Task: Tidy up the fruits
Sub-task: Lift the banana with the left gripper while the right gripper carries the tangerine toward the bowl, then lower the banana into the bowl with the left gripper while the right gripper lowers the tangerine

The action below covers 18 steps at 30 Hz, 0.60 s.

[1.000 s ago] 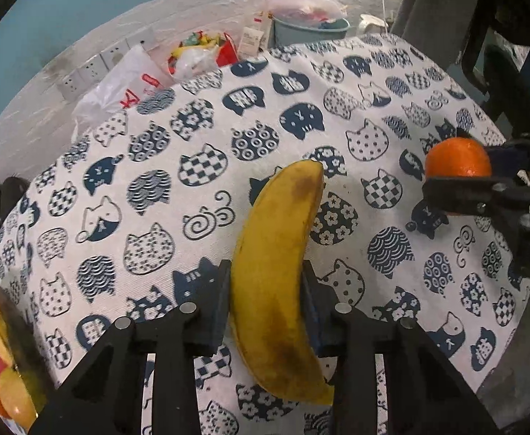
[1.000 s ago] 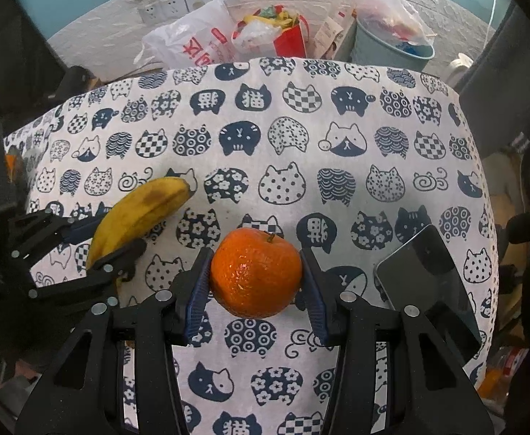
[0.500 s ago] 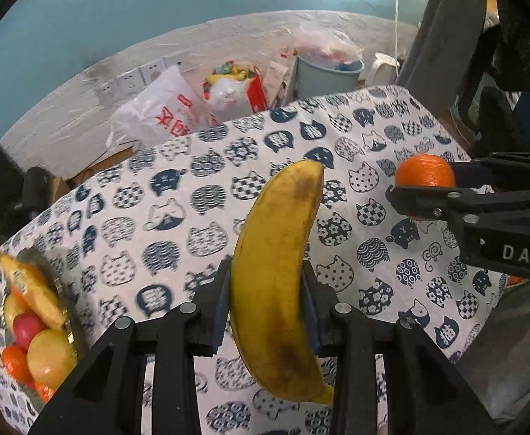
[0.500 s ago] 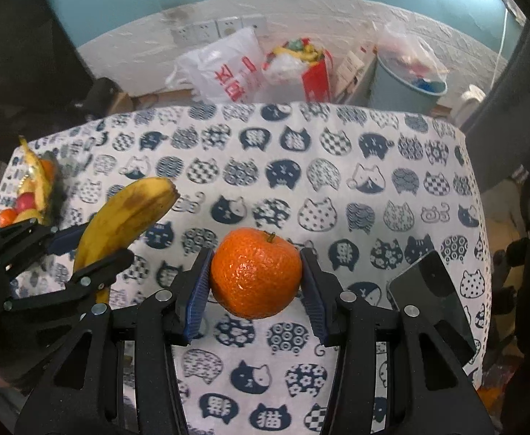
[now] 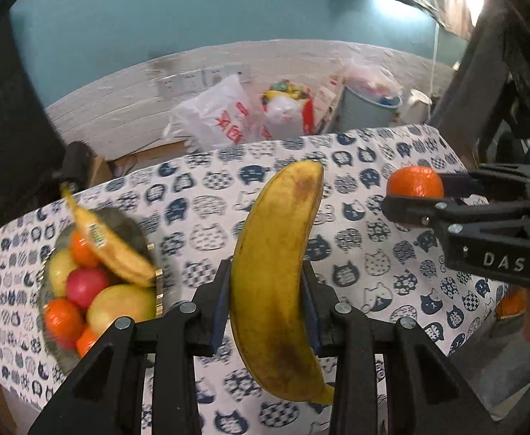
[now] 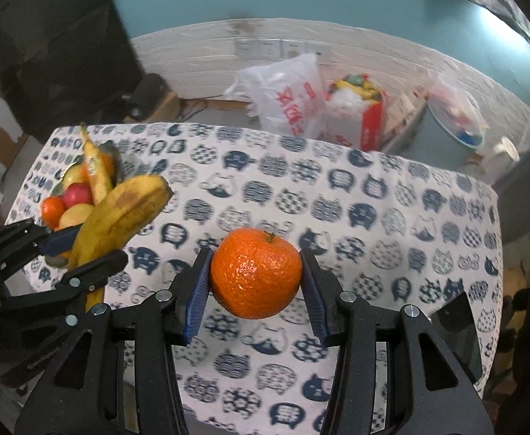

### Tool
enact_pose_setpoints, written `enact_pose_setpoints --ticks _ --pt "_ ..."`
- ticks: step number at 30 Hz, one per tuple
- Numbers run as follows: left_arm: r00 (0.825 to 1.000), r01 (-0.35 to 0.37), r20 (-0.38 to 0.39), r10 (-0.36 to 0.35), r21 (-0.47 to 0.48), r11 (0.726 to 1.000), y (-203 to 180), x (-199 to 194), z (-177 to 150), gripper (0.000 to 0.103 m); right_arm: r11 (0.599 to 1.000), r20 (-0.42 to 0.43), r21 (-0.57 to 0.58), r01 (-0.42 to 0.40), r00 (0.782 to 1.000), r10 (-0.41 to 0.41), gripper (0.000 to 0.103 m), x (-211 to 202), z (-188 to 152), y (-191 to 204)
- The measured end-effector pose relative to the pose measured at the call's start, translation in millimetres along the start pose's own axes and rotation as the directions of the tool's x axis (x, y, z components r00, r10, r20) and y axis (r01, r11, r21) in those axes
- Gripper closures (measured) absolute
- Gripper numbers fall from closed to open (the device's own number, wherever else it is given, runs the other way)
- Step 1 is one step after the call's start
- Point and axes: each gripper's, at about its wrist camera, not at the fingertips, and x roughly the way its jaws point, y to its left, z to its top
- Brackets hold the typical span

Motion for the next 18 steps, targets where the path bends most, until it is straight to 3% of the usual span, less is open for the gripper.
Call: enact_pose_setpoints --ticks 18 --pt "0.994 -0.096 0.029 0.105 -0.222 0.97 115 -33 -21 0.068 0.985 -0.022 -0.143 -0.093 0.996 0.091 0.057 29 34 110"
